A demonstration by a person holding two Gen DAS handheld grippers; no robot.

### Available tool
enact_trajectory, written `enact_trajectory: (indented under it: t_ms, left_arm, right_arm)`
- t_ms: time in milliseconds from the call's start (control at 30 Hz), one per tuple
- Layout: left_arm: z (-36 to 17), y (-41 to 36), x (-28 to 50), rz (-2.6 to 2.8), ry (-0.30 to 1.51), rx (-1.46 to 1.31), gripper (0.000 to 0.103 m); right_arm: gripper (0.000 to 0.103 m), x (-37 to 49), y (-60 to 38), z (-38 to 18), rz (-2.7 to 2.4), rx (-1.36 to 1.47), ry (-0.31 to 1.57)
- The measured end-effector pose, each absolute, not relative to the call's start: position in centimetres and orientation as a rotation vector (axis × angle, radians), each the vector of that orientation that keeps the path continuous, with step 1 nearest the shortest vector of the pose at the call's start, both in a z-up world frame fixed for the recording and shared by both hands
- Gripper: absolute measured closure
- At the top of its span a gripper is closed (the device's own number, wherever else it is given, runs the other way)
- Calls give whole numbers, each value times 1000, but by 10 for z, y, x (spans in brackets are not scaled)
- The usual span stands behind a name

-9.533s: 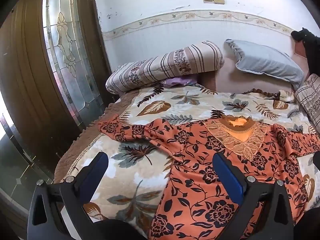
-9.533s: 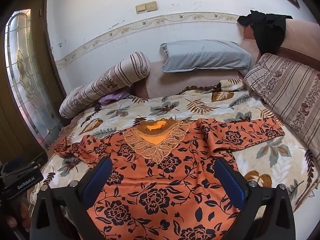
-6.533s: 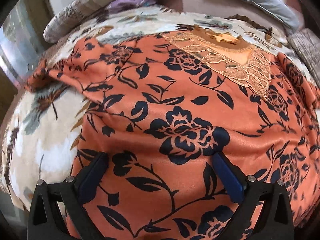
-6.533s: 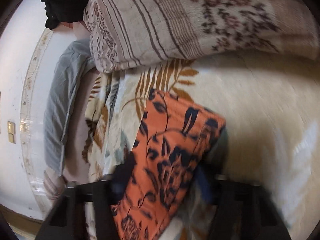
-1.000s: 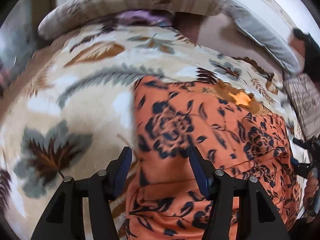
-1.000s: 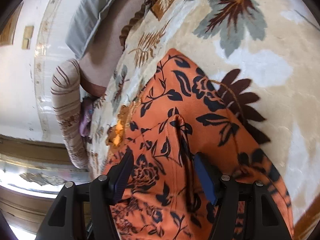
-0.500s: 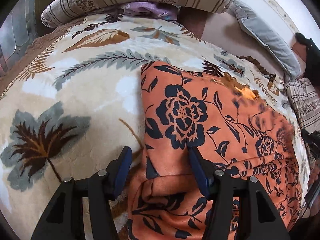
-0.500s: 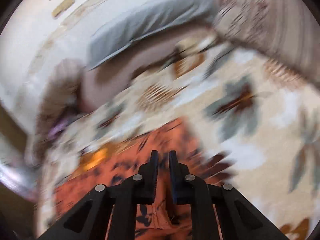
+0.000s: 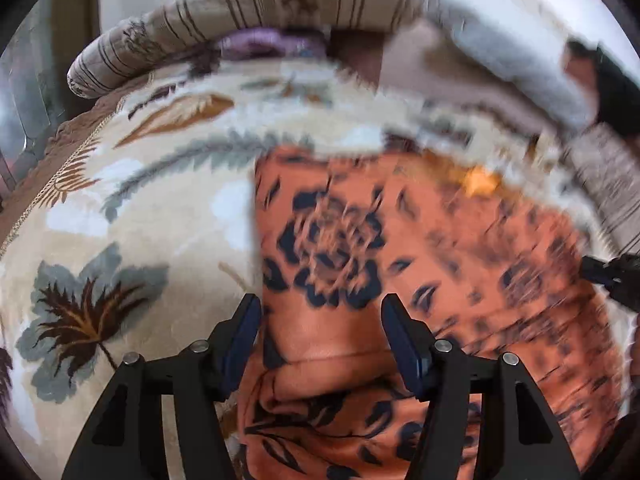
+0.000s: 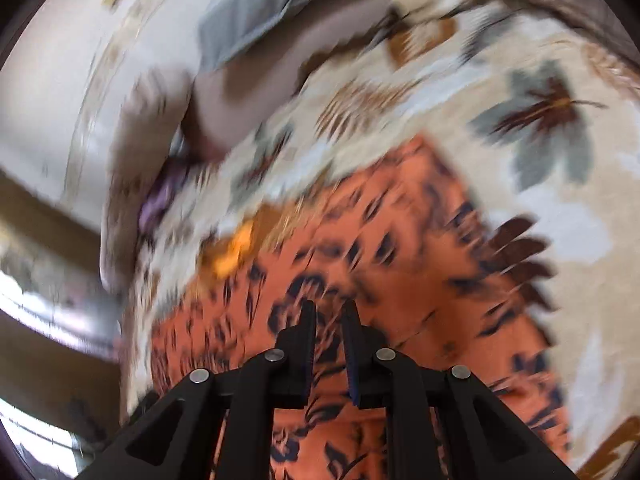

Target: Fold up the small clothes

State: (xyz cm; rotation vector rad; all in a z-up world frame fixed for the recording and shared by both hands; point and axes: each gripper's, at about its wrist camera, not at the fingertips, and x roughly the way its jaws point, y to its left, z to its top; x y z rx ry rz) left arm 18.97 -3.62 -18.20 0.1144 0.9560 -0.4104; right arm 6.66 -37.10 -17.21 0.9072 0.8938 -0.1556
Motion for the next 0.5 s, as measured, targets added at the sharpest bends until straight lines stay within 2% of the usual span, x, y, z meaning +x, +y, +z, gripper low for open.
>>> enact_trajectory:
  t_ms: [33,67,233,300,500]
  left_arm:
    - [-186,-35,192,-406,973,112,39]
    - [-186,-31,195,-410,979,76,39]
    - [-175,-26,200,-434,940,-26,38]
    - [-174,-33,200,-467,941,-48,32]
    - [-179,-54,198,-441,936,86,30]
  right_arm:
    - [86,75,-363,-183,-149,874,988]
    - [88,78,-361,-186,-158,860,997]
    - [87,81,-351,-168,-102,832,921]
    - [87,91,-336,-165,-26,821,912]
    - [87,120,-274,-179,130,690,1034]
